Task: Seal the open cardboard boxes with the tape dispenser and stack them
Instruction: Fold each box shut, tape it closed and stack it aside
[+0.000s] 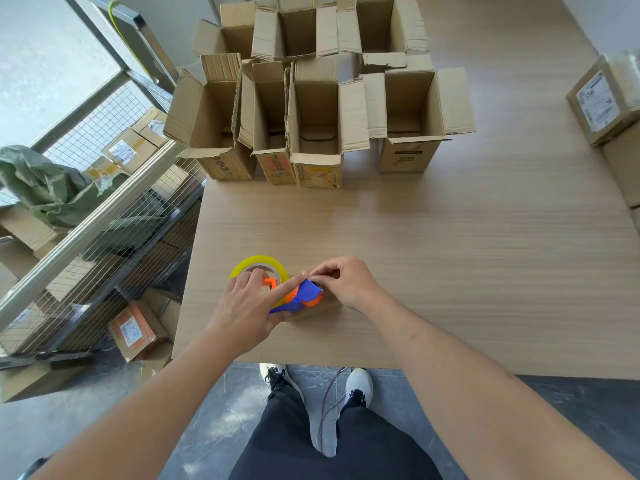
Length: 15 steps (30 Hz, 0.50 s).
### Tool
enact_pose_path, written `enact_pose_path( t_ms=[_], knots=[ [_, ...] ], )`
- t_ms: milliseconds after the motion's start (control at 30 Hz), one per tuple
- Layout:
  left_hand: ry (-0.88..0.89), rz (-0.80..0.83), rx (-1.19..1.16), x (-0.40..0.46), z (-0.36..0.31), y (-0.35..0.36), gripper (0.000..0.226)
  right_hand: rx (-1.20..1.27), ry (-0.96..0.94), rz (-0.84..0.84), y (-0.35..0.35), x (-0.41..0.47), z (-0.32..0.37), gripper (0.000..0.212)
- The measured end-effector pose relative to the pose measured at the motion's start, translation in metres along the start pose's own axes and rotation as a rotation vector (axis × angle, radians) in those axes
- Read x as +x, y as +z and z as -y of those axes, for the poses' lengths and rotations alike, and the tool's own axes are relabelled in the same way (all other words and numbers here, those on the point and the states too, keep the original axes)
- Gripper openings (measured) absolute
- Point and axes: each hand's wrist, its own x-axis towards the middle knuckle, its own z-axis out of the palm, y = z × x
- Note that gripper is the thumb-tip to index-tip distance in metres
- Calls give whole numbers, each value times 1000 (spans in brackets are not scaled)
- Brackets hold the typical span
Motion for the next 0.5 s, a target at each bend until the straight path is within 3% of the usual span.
enact_pose_path(
  t_ms=[367,500],
  knots=[
    [-70,-35,-33,-18,-6,7,75,-149,-17,-3,6,-3,0,9],
    [-101,-37,-41,-21,-9,12,78,-125,-103,-98,8,-12,-2,14]
  ],
)
